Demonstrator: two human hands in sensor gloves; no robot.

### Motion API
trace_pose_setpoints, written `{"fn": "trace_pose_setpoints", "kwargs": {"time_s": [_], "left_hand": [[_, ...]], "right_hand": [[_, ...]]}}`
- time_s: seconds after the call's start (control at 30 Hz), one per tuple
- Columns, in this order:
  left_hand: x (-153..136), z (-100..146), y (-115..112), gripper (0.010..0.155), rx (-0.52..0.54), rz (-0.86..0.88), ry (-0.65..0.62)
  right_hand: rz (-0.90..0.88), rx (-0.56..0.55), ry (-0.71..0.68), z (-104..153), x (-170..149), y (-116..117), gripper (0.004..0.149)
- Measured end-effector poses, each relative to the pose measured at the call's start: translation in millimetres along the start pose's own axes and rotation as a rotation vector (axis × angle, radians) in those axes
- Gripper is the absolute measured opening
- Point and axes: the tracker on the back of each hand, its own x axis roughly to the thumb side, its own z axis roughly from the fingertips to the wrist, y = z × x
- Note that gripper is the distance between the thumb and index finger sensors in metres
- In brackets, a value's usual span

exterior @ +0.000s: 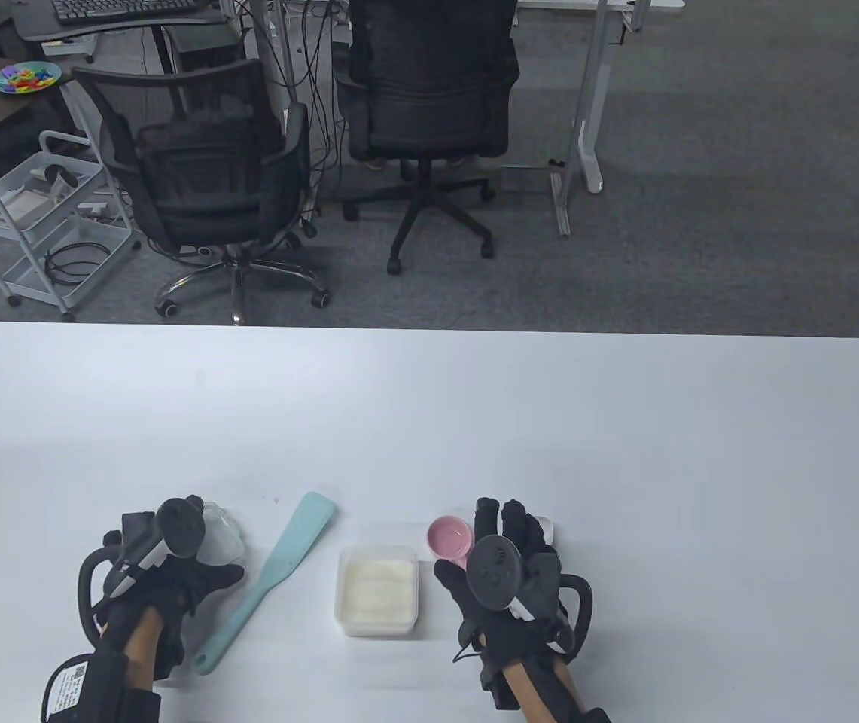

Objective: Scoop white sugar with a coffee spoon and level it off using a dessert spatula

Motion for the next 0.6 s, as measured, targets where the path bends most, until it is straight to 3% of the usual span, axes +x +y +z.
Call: {"fn": "trace_pose_setpoints", "kwargs": {"time_s": [0.13, 0.23, 0.43, 0.6], "left_hand": [[-4.2, 10.2, 18.1, 0.114, 0.073, 0.121, -0.032], [8.8, 24.4, 34.2, 0.113, 0.158, 0.138, -0.095], [67.4, 60.7, 50.7, 0.112, 0.285, 0.056, -0.244], [118.5, 82.7, 35.6, 0.112, 0.291, 0.007, -0.316]], "right_hand": [[-0.002, -0.001, -0.003, -0.4, -0.2, -0.1, 0.097], [-0.011, -0.012, -0.004, -0.3, -0.6, -1.7, 0.097], [0.000, -0.007, -0.007, -0.4, 0.2, 0.5, 0.097], [0.006, -0.007, -0.020, 0.0, 2.2, 2.4, 0.097]]}}
